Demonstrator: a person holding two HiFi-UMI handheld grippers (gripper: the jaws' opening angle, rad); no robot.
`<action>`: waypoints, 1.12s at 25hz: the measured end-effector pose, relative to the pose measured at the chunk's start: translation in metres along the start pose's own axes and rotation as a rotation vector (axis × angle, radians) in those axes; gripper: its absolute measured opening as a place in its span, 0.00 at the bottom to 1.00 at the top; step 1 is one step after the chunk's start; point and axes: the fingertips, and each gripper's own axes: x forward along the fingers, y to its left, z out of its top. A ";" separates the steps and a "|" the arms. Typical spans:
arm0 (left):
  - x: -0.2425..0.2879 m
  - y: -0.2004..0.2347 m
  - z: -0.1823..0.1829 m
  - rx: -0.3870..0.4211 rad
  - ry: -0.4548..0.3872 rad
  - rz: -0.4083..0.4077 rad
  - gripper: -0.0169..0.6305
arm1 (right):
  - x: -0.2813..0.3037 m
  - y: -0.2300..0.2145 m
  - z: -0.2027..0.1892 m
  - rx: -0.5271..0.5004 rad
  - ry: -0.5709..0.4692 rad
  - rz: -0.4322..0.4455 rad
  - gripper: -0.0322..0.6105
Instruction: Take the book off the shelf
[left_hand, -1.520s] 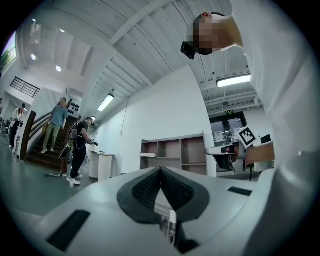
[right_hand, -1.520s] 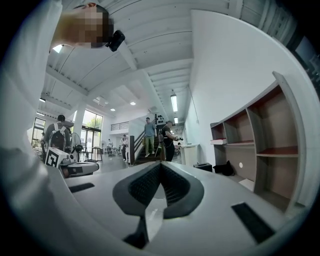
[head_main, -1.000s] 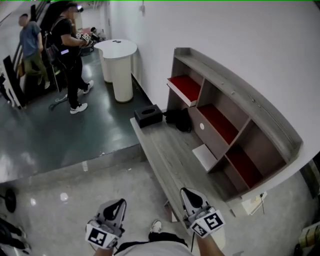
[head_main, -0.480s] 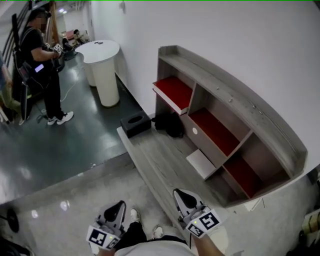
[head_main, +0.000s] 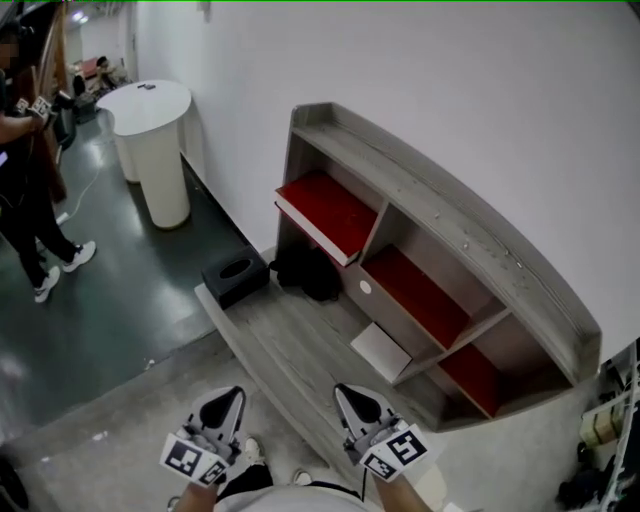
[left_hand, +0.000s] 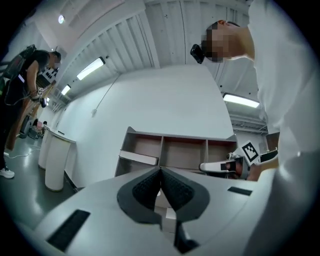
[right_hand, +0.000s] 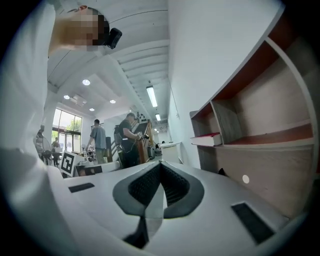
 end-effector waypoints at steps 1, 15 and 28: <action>0.007 0.006 -0.001 -0.017 0.007 -0.011 0.05 | 0.006 -0.002 0.003 0.005 -0.005 -0.010 0.09; 0.134 0.036 0.000 -0.249 0.023 -0.217 0.09 | 0.012 -0.049 0.023 0.029 -0.045 -0.191 0.09; 0.258 0.059 -0.002 -0.518 0.021 -0.280 0.23 | -0.026 -0.066 0.017 0.048 -0.041 -0.322 0.09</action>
